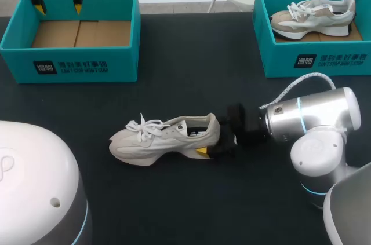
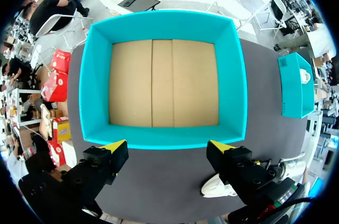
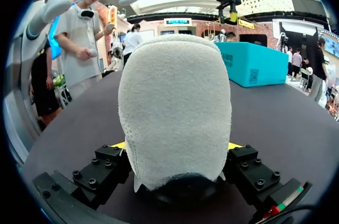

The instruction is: Take the shoe out of the shoebox, open the shoe tongue, remove and reinsert the insole, then place the shoe into the shoebox

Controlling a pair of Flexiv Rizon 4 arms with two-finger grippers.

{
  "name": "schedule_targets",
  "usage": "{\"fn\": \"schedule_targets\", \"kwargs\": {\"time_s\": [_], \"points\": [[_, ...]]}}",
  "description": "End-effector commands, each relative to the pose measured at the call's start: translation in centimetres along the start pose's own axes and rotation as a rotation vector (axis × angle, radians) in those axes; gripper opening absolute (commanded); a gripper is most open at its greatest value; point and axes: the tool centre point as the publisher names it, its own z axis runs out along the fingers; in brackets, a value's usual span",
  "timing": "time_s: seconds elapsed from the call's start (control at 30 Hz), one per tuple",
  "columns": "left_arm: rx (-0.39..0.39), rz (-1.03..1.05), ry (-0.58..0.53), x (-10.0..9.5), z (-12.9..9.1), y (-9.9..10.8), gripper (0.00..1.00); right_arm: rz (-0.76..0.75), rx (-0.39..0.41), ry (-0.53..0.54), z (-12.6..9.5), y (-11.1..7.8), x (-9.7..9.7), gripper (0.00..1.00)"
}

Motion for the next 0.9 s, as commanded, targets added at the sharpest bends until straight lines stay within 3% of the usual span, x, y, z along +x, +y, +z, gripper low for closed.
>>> {"fn": "schedule_targets", "kwargs": {"time_s": [0.03, 0.27, 0.9], "points": [[0.000, 0.000, 0.000, 0.00, 0.00, 0.00, 1.00, 0.008, 0.011, -0.018, -0.90, -0.48, 0.51, 0.00], [0.000, 0.000, 0.000, 0.00, 0.00, 0.00, 1.00, 0.029, 0.012, -0.032, -1.05, -1.35, 0.72, 0.00], [0.000, 0.000, 0.000, 0.00, 0.00, 0.00, 1.00, 0.029, 0.012, -0.032, -1.05, -1.35, 0.72, 0.00]]}}
